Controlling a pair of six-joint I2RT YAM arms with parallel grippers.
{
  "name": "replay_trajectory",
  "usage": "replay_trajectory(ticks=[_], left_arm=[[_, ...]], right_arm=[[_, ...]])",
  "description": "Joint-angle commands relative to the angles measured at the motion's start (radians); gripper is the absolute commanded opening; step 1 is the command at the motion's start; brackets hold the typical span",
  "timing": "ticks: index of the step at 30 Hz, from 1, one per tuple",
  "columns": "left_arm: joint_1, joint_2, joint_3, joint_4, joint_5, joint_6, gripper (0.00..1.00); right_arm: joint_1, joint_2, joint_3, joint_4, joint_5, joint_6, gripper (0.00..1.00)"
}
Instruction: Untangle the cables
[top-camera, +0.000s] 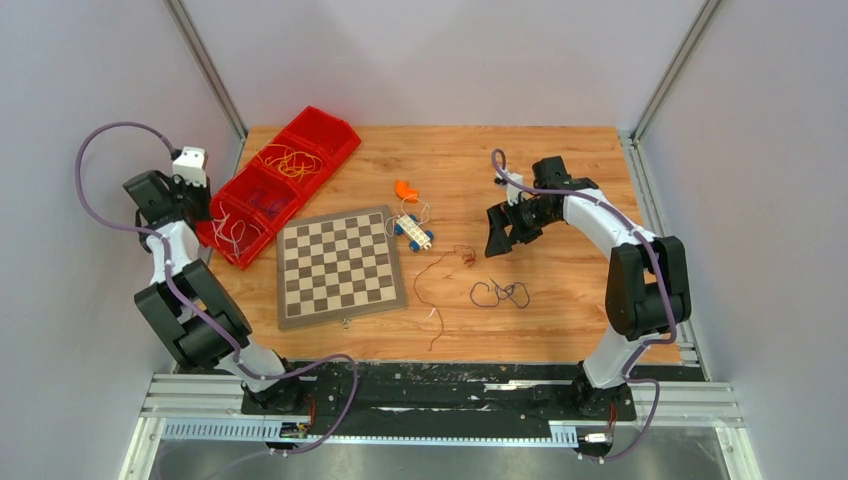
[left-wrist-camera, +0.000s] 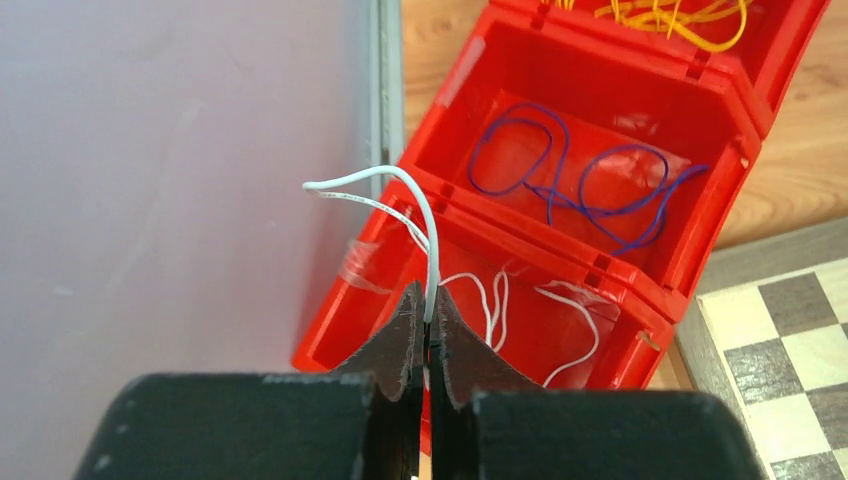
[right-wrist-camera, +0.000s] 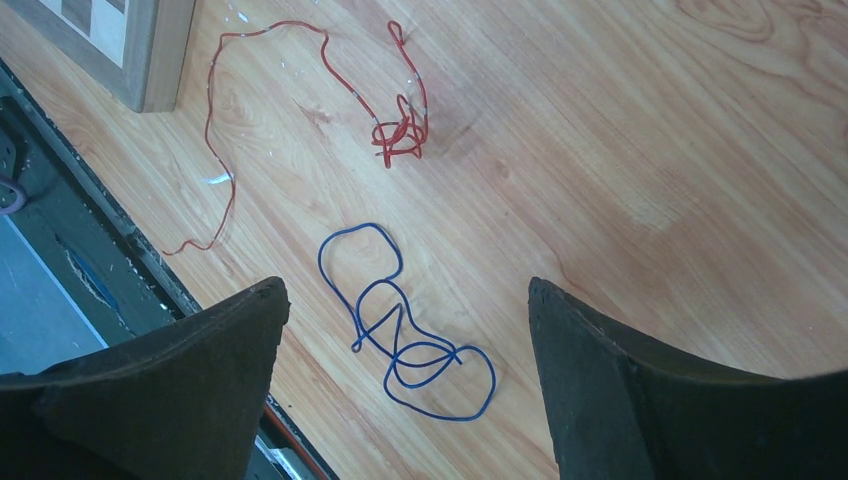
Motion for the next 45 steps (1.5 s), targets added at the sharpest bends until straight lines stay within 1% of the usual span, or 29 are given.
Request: replay_trajectory(ticks=[1, 3, 7, 11, 14, 15, 16, 17, 18, 19, 20, 21, 23, 24, 29, 32, 35, 39, 43, 45], left_arm=[[-0.002, 0.065, 0.037, -0.088, -0.003, 0.020, 0.00], [-0.003, 0.085, 0.035, -0.103, -0.008, 0.032, 0.00], [-0.002, 0.130, 0.037, -0.081, -0.040, 0.015, 0.00], [-0.004, 0.196, 0.084, -0.084, -0.072, -0.003, 0.00], [-0.013, 0.221, 0.111, -0.096, -0.097, -0.006, 0.09], [-0.019, 0.217, 0.110, -0.096, -0.114, -0.008, 0.18], [-0.023, 0.202, 0.107, -0.090, -0.123, -0.009, 0.23], [-0.031, 0.191, 0.097, -0.086, -0.138, -0.009, 0.29], [-0.035, 0.166, 0.092, -0.081, -0.142, -0.009, 0.32], [-0.042, 0.152, 0.083, -0.078, -0.153, -0.010, 0.41], [-0.046, 0.124, 0.081, -0.077, -0.160, -0.011, 0.45], [-0.052, 0.097, 0.082, -0.078, -0.177, -0.018, 0.54], [-0.055, 0.068, 0.101, -0.090, -0.201, -0.032, 0.65], [-0.056, 0.061, 0.111, -0.112, -0.216, -0.037, 0.69], [-0.055, 0.020, 0.224, -0.241, -0.222, -0.073, 0.81], [-0.058, -0.022, 0.254, -0.284, -0.163, -0.094, 0.98], [-0.074, -0.093, 0.264, -0.348, -0.085, -0.099, 1.00], [-0.150, -0.181, 0.252, -0.422, -0.019, -0.117, 1.00], [-0.282, -0.264, 0.175, -0.399, 0.000, -0.203, 1.00], [-0.367, -0.294, 0.135, -0.374, 0.005, -0.254, 1.00]], right_arm=[[0.002, -0.007, 0.026, -0.018, 0.004, -0.032, 0.88], [0.002, -0.004, 0.029, -0.019, 0.003, -0.032, 0.88], [0.001, 0.010, 0.040, -0.023, -0.005, -0.027, 0.88], [0.001, 0.016, 0.050, -0.034, -0.001, -0.030, 0.88], [0.002, 0.017, 0.054, -0.041, 0.004, -0.036, 0.87], [0.002, 0.017, 0.055, -0.041, 0.003, -0.036, 0.87], [0.002, 0.016, 0.055, -0.042, 0.002, -0.036, 0.87], [0.002, 0.018, 0.056, -0.042, 0.000, -0.034, 0.87], [0.001, 0.019, 0.057, -0.043, -0.003, -0.034, 0.87], [0.001, 0.020, 0.059, -0.043, -0.007, -0.032, 0.87], [0.001, 0.022, 0.061, -0.042, -0.012, -0.030, 0.87], [0.001, 0.022, 0.063, -0.044, -0.015, -0.028, 0.87], [0.001, 0.017, 0.069, -0.045, -0.022, -0.028, 0.87], [0.002, 0.015, 0.071, -0.046, -0.024, -0.028, 0.87], [0.002, -0.015, 0.081, -0.054, -0.019, -0.037, 0.87], [0.002, -0.026, 0.092, -0.054, -0.012, -0.044, 0.87], [0.001, -0.021, 0.128, -0.053, 0.000, -0.042, 0.87], [0.019, 0.028, 0.238, -0.037, 0.022, -0.006, 0.86], [0.075, 0.128, 0.385, 0.002, 0.088, 0.042, 0.86], [0.106, 0.196, 0.468, 0.010, 0.106, 0.065, 0.85]])
